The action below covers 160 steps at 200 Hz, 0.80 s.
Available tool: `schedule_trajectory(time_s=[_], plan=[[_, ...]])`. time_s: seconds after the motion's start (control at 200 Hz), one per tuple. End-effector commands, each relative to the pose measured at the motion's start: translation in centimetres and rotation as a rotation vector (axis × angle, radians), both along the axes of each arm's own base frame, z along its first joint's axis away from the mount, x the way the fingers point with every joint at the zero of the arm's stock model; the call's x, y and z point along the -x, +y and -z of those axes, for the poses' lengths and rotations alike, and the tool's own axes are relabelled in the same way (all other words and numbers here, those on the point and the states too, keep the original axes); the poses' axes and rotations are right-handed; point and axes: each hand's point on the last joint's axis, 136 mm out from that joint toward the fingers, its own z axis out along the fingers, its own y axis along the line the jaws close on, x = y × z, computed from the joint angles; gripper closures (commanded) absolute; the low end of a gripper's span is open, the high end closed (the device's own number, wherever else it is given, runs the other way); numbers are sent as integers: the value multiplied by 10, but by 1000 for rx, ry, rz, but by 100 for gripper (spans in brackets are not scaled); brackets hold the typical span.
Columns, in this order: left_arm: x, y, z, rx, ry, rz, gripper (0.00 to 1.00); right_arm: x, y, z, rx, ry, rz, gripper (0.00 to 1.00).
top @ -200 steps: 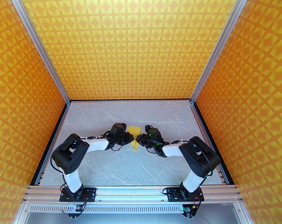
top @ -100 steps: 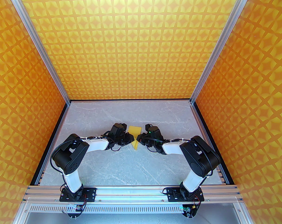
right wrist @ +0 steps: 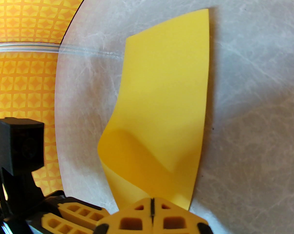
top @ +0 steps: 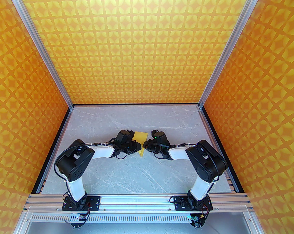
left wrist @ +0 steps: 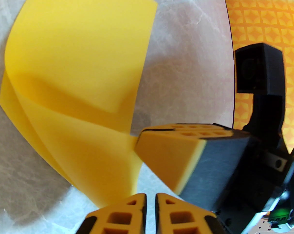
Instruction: Fold a paper plane with a square sheet of paper (fold left side to right side)
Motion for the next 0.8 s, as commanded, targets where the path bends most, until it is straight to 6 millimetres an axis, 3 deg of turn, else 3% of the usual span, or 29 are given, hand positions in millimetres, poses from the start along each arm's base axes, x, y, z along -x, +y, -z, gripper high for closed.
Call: schedule_trajectory(time_s=[0.0, 0.795], plan=[[8, -1, 12, -2, 12, 35, 84, -5, 1, 0, 6, -6, -19, 100], [13, -2, 23, 0, 39, 50, 84, -15, -3, 12, 27, 14, -11, 100]])
